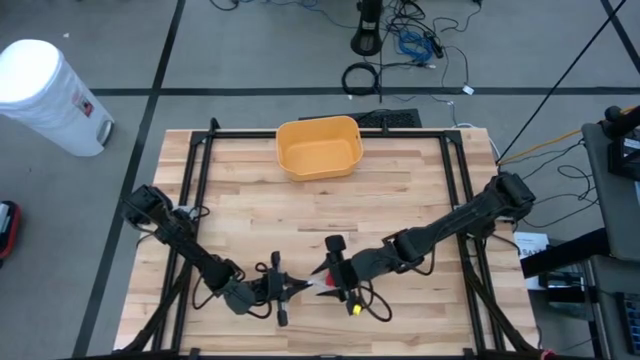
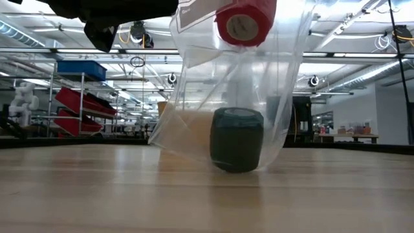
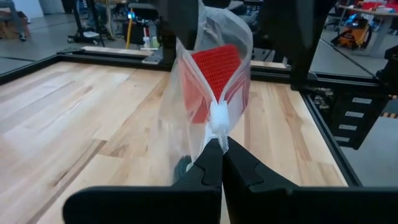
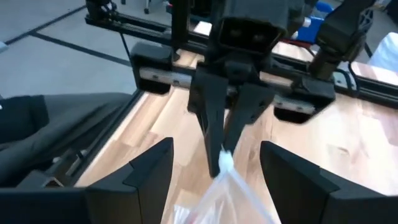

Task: Roll bandage
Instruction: Close the transparent zip bag

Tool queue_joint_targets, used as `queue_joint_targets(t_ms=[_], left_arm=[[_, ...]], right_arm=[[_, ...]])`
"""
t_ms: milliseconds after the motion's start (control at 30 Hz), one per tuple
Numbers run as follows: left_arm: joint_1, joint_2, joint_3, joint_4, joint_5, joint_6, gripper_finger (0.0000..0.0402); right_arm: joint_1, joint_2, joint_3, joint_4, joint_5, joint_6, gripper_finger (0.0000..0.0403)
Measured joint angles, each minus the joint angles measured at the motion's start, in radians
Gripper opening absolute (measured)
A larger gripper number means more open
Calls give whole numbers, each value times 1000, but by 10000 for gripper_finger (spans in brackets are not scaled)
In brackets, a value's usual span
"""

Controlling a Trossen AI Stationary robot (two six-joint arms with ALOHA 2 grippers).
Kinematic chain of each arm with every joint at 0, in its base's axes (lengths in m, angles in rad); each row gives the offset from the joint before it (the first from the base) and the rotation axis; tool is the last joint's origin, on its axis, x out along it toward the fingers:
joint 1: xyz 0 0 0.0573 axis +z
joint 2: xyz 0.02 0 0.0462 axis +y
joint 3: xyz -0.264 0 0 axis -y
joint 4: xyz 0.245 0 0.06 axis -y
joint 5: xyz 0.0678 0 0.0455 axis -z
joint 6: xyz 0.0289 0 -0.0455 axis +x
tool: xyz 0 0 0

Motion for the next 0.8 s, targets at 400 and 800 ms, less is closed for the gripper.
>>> queue_joint_targets(t_ms=[400, 800], left_arm=[[-1, 0, 0, -16, -1, -2, 0], [-1, 1, 0, -17, -4, -1, 0]], right_arm=[[-26, 129, 100, -26, -24, -12, 214], [-25, 134, 156, -192, 28, -19, 132]])
